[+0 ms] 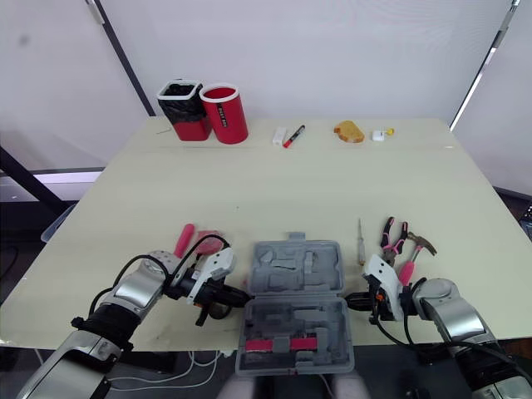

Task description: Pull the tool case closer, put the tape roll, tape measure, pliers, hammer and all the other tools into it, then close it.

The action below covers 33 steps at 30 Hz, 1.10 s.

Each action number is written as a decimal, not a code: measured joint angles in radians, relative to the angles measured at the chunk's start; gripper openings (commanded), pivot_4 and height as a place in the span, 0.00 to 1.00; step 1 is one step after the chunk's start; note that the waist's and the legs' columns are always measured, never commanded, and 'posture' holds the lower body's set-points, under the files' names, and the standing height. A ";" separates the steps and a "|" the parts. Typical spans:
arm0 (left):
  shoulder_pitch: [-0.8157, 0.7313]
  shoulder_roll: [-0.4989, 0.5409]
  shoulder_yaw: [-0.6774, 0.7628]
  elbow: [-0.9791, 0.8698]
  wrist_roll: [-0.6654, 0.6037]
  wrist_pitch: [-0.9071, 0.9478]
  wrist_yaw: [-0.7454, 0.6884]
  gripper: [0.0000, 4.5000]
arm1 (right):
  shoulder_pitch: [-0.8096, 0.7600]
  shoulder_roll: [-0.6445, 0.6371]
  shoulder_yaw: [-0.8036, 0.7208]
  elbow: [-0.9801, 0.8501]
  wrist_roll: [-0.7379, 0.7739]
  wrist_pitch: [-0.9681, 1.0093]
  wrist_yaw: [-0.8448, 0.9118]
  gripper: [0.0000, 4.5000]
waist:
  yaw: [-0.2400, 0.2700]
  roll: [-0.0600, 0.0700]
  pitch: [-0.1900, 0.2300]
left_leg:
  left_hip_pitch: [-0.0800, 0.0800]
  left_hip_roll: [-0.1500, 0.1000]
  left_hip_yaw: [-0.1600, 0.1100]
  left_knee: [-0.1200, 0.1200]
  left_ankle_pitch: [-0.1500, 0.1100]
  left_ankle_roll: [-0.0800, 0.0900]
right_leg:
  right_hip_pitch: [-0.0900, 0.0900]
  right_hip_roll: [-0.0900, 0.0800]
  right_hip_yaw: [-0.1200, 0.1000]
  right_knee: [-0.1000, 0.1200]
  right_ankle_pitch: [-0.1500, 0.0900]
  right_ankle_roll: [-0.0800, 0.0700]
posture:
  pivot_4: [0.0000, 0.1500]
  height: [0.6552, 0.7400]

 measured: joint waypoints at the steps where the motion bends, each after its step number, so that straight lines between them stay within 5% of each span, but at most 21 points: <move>1: 0.001 0.000 0.000 0.000 0.000 0.000 0.000 0.00 | 0.000 0.000 0.001 -0.001 0.000 0.000 -0.001 0.01 | 0.000 0.000 0.000 | 0.000 0.000 0.000 0.000 0.000 0.000 | 0.000 0.000 0.000 0.000 0.000 0.000 | 1.00 1.00; 25: 0.011 0.005 0.005 -0.014 -0.003 0.000 0.002 0.00 | 0.007 0.000 0.010 -0.016 0.003 -0.005 -0.009 0.01 | -0.001 0.000 0.000 | 0.000 0.000 0.000 0.000 0.000 0.000 | 0.000 0.000 0.000 0.000 0.000 0.000 | 1.00 1.00; 33: 0.102 0.112 0.122 -0.117 -0.101 0.074 -0.012 0.00 | 0.123 -0.055 -0.085 -0.056 0.034 -0.063 -0.032 0.01 | 0.004 0.000 0.001 | -0.002 0.000 -0.001 0.000 0.000 0.000 | -0.001 -0.002 0.000 -0.001 0.000 0.000 | 1.00 1.00</move>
